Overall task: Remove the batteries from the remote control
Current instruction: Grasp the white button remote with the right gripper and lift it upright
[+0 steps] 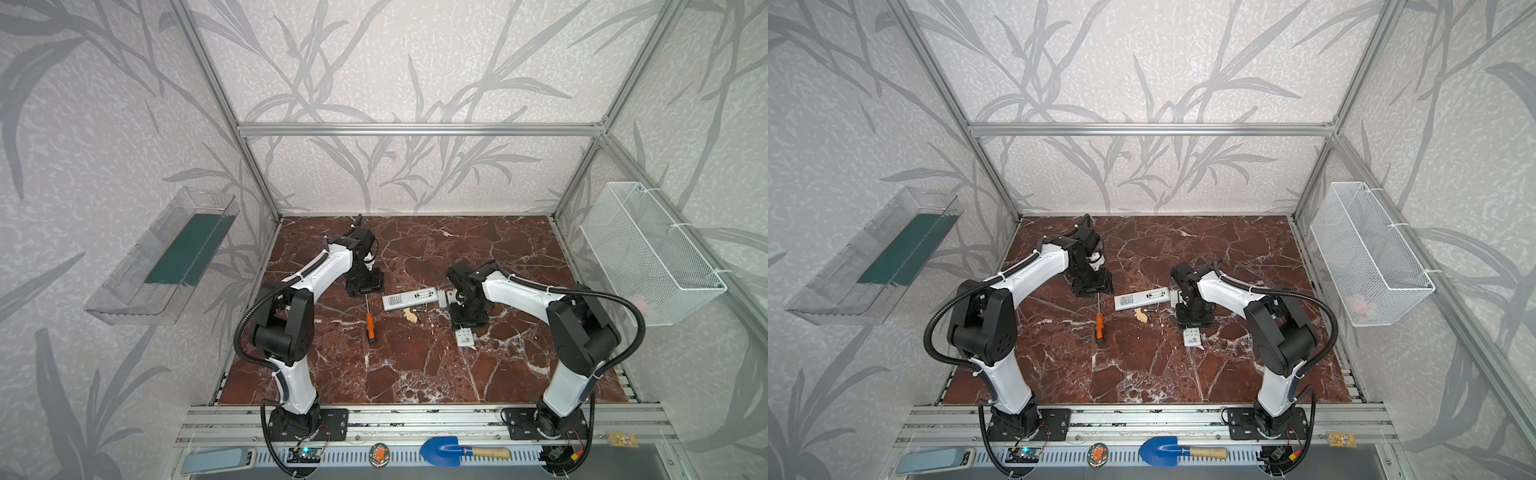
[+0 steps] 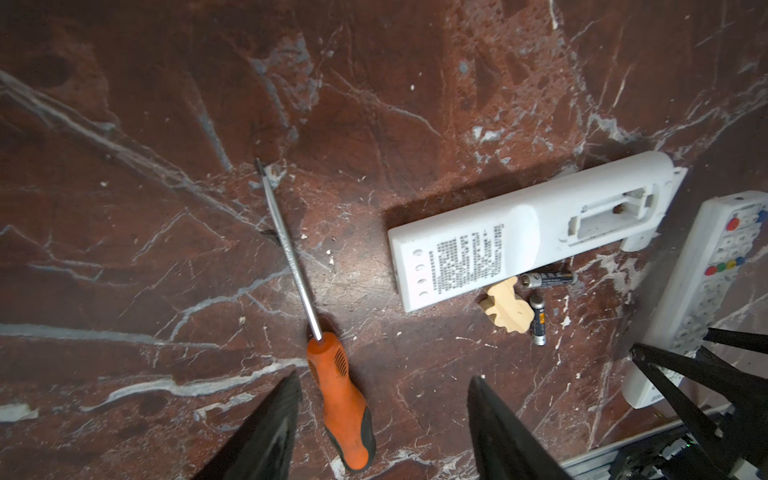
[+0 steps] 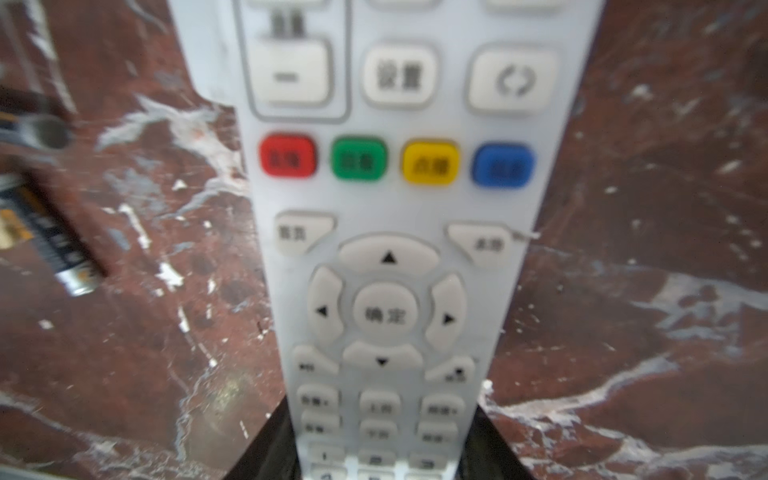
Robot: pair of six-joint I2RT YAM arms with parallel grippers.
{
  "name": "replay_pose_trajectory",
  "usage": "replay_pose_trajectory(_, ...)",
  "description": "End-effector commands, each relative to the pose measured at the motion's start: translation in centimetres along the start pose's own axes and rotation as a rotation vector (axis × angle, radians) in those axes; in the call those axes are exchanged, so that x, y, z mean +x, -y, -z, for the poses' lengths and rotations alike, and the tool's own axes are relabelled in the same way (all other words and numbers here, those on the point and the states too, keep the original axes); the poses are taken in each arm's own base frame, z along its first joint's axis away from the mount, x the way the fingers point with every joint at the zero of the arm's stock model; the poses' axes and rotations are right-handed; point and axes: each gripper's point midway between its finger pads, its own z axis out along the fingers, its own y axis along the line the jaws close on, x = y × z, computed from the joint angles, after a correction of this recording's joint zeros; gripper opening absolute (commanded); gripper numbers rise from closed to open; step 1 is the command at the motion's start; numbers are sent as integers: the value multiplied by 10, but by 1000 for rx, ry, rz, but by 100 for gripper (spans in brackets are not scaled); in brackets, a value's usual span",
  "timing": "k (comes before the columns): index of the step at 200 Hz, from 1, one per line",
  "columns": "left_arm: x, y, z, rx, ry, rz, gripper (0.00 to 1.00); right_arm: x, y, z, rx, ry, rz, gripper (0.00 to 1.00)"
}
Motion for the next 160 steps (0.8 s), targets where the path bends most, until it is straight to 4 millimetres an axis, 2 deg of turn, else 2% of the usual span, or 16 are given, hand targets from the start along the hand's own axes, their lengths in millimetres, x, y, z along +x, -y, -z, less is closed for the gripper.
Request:
replay_pose_trajectory(1, -14, 30, 29, 137, 86, -30, 69, -16, -20, 48, -240, 115, 67, 27)
replay_pose_trajectory(34, -33, 78, 61, 359, 151, -81, 75, -27, -57, 118, -663, 149, 116, 27)
replay_pose_trajectory(83, -57, 153, 127, 774, 226, -127, 89, -35, -101, 211, -1095, 196, 198, 25)
replay_pose_trajectory(115, -66, 189, 174, 1084, 284, -113, 96, -32, -113, 244, -1220, 201, 265, 25)
replay_pose_trajectory(134, -66, 205, 209, 1266, 332, -123, 99, -31, -116, 252, -1248, 190, 271, 24)
replay_pose_trajectory(146, -62, 215, 222, 1343, 313, -135, 99, -32, -117, 255, -1263, 186, 274, 24)
replay_pose_trajectory(160, -52, 227, 227, 1378, 269, -171, 99, -32, -119, 257, -1276, 186, 282, 24)
